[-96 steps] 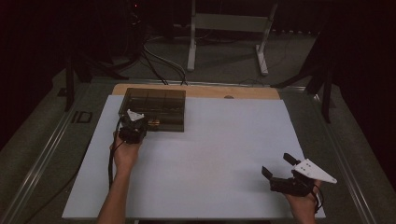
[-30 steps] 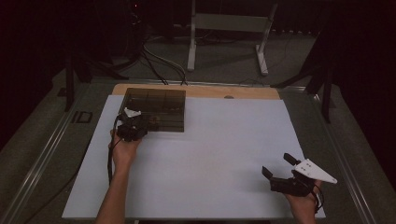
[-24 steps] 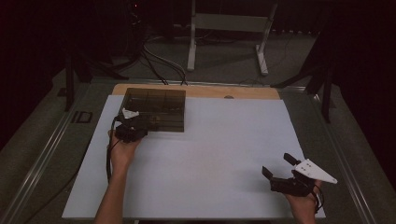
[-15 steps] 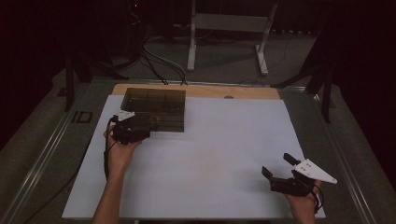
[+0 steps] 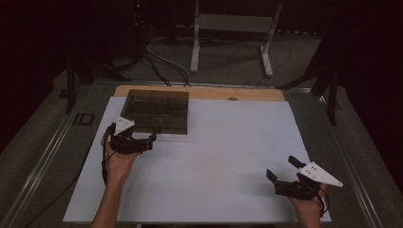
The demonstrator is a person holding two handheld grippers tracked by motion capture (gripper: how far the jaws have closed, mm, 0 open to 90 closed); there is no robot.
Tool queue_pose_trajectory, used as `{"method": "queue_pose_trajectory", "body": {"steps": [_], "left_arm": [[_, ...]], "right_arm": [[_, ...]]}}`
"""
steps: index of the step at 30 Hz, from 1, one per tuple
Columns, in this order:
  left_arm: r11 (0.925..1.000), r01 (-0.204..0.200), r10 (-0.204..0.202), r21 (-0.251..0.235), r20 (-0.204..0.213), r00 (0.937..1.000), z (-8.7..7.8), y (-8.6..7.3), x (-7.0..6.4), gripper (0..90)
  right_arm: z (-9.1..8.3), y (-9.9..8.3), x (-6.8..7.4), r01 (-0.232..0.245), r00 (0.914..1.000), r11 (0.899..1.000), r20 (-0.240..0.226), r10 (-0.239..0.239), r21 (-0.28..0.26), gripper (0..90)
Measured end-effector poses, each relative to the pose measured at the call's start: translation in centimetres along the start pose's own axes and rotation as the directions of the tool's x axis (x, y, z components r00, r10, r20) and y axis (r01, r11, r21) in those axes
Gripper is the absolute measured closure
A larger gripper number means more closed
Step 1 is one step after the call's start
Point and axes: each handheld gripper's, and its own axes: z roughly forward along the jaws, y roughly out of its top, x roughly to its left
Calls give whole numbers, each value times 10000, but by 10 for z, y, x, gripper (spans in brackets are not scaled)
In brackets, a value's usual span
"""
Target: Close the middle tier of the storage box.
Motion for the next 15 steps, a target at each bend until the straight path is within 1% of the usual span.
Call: {"method": "queue_pose_trajectory", "body": {"steps": [1,3,4,6,9,11,15], "left_arm": [[9999,-81,81,-63,-16,10000,-2,0,-1,7],[9993,-249,244,-273,-191,9995,-8,-1,-3,7],[9993,-249,244,-273,-191,9995,-8,-1,-3,7],[9987,-365,364,-359,-40,9993,-16,-3,-4,7],[9981,-439,440,-433,21,9990,-20,-5,-5,7],[9978,-404,413,-532,160,9990,-25,-8,-4,7],[9974,-475,491,-538,295,9984,-30,-14,-4,7]], "right_arm": [[0,0,0,6,10000,10000,1,-6,-2,4],[0,0,0,30,10000,10000,-1,-30,-4,4],[0,0,0,30,10000,10000,-1,-30,-4,4],[-1,0,0,-7,10000,10000,5,7,-32,4],[-1,0,0,-1,10000,10000,7,1,-41,4],[-1,0,0,11,10000,10000,20,-11,-59,4],[-1,0,1,9,10000,10000,28,-9,-62,4]]}}
